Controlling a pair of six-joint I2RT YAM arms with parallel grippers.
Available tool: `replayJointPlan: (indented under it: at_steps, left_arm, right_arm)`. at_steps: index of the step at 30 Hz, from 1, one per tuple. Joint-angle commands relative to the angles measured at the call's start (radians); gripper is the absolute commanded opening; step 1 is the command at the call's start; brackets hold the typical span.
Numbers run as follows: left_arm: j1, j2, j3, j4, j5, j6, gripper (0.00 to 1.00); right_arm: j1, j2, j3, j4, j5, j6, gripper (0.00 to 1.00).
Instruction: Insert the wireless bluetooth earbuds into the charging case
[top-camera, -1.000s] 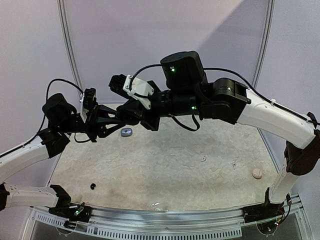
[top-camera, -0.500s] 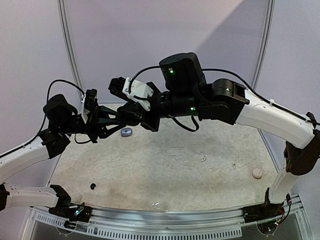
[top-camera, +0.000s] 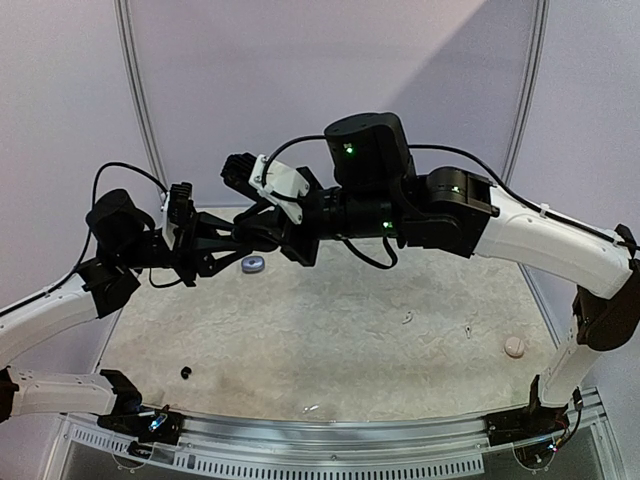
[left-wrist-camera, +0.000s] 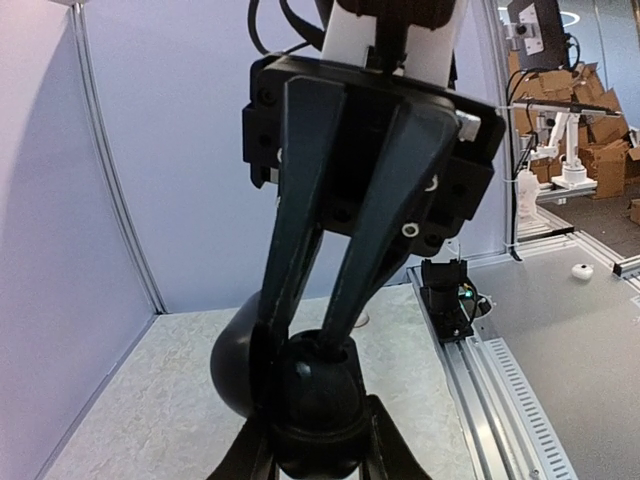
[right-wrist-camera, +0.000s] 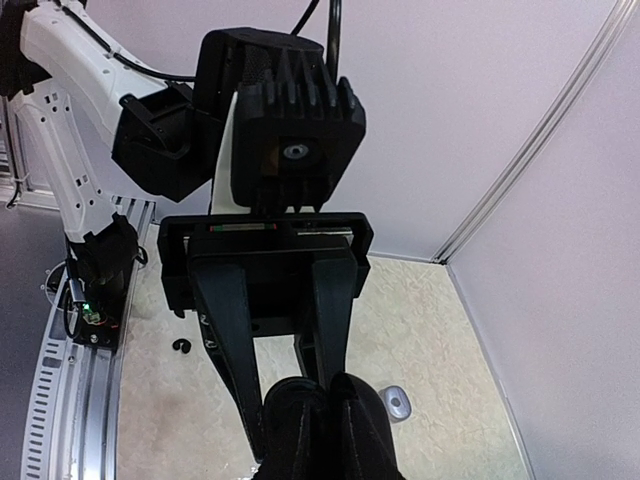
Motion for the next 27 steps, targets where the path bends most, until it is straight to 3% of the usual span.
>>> replayJointPlan:
  at_steps: [1, 18, 23, 27]
  left_arm:
    - [-0.003, -0.014, 0.003, -0.016, -0.006, 0.004, 0.00]
    - [-0.003, -0.013, 0.011, -0.011, -0.002, 0.012, 0.00]
    - [-0.003, -0.011, 0.014, -0.013, 0.001, 0.014, 0.00]
    - [-0.003, -0.010, 0.014, -0.013, 0.005, 0.017, 0.00]
  right_arm:
    - [0.009, -0.036, -0.017, 0.035, -0.026, 0.025, 0.13]
    - [0.008, -0.026, -0.023, -0.037, 0.003, 0.039, 0.19]
    - [0.009, -0.016, -0.018, -0.049, 0.012, 0.031, 0.19]
    - [0.009, -0.011, -0.017, -0.050, -0.005, 0.030, 0.13]
